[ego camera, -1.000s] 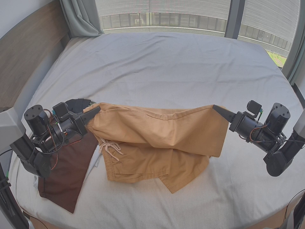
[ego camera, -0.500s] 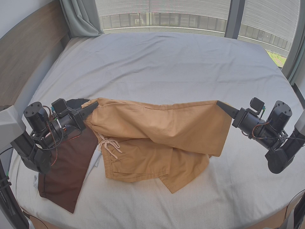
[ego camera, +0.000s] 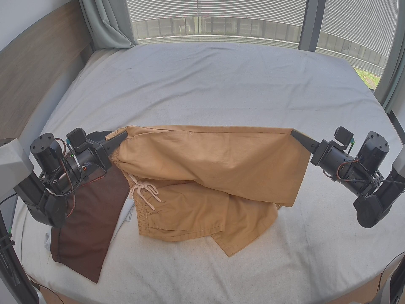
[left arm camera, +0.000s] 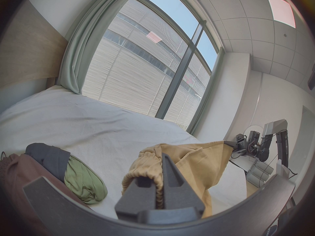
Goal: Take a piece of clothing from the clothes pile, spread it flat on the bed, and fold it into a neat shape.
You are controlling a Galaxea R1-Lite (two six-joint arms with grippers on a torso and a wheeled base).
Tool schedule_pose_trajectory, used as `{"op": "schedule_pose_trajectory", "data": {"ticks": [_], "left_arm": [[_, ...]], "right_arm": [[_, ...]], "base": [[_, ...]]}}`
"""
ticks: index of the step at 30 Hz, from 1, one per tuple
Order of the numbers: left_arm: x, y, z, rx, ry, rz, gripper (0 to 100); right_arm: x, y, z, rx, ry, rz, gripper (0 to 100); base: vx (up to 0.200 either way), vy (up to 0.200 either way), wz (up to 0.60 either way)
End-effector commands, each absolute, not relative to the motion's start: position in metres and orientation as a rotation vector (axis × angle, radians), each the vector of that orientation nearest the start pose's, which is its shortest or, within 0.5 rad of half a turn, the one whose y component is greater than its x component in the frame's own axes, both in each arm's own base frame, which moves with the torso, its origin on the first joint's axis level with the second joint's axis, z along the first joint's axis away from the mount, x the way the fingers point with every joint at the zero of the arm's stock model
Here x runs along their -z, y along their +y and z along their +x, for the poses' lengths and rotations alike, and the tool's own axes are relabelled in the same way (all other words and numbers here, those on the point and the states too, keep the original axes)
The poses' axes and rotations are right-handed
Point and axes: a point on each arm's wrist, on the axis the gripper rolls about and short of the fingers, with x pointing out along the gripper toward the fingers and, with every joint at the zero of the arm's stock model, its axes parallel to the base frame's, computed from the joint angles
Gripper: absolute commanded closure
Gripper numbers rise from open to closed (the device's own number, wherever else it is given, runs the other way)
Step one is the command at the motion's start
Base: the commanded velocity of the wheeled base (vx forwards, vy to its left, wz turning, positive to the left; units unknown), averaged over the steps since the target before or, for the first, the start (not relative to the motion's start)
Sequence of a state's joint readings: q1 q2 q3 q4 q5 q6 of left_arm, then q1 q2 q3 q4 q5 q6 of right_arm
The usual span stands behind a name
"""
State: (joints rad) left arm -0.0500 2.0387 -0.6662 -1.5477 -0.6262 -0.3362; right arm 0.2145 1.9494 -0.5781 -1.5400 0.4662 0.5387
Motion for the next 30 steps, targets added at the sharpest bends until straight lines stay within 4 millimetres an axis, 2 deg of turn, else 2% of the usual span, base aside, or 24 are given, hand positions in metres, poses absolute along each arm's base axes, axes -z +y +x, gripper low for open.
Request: {"op": "schedule_pose_trajectory", "data": {"ticks": [1, 30], "left_arm": [[-0.130, -0.027, 0.341, 0.687, -0.064, -0.272, 100], [-0.125, -0.026, 0.342, 0.682, -0.047, -0.286, 100]], "right_arm": [[-0.140, 0.077, 0.309, -0.707, 0.013, 0.494, 100], [-0.148, 0.063, 0.314, -0.672, -0.032, 0.485, 100]], "base": [[0.000, 0.000, 0.00], [0.000, 0.000, 0.00]]}}
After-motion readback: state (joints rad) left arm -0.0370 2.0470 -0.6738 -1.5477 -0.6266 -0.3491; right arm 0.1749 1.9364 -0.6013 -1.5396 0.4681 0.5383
